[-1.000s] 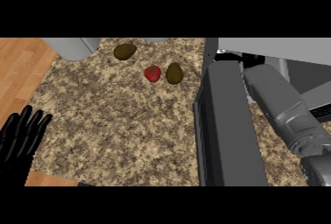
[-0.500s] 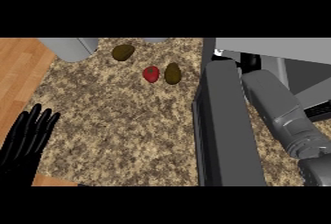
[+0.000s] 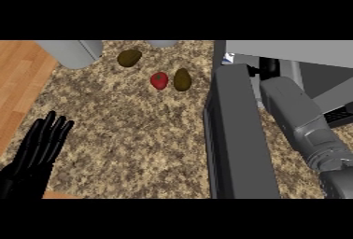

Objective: Pick up the milk, place it into the microwave and close the microwave

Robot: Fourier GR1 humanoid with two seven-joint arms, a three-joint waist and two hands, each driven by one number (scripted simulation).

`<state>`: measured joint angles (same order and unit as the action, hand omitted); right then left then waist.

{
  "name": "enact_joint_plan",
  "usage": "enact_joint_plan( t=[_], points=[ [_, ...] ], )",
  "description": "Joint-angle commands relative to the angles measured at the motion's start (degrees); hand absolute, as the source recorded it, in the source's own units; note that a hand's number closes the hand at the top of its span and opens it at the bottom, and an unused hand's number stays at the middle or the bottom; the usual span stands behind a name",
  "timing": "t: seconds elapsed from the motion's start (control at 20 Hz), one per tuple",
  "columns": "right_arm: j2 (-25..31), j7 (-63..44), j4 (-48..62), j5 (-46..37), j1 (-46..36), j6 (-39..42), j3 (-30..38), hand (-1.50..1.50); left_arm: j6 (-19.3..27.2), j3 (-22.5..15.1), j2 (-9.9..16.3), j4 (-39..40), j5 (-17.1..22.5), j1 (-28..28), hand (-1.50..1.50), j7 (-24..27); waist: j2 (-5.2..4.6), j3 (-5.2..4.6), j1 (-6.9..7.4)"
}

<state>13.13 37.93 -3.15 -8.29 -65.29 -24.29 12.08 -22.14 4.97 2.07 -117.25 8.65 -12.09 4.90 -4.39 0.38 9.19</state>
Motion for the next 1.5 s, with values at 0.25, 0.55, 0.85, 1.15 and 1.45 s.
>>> enact_joint_plan(
  t=[0.25,0.55,0.85,1.15,1.45],
  points=[
    [0.9,3.1,-0.5,0.9,2.9,7.4,0.9,-1.50,0.8,-3.1,-2.0,0.3,-2.3,-0.4,-1.50,0.3,0.69,-0.03,-1.32],
    [0.8,5.3,-1.4,2.2,4.4,10.1,2.3,-1.50,2.6,-4.7,-2.1,1.4,-3.4,-0.6,-1.50,0.9,1.41,-0.09,-2.70],
    [-0.4,7.7,-1.3,2.8,7.3,12.4,3.0,-1.50,1.6,-7.9,-2.1,1.7,-3.7,-0.2,-1.50,0.5,1.54,-0.08,-3.22],
    [-1.1,12.0,-1.6,3.7,12.0,21.2,3.6,-1.50,0.2,-7.4,-0.9,5.3,-3.3,2.1,-1.50,-0.1,2.33,-0.15,-5.13],
    [-3.5,14.1,-2.7,4.1,14.8,25.1,3.7,-1.50,-2.9,-10.2,0.9,9.4,-5.1,5.1,-1.50,-0.6,3.40,-0.26,-7.14]
  ],
)
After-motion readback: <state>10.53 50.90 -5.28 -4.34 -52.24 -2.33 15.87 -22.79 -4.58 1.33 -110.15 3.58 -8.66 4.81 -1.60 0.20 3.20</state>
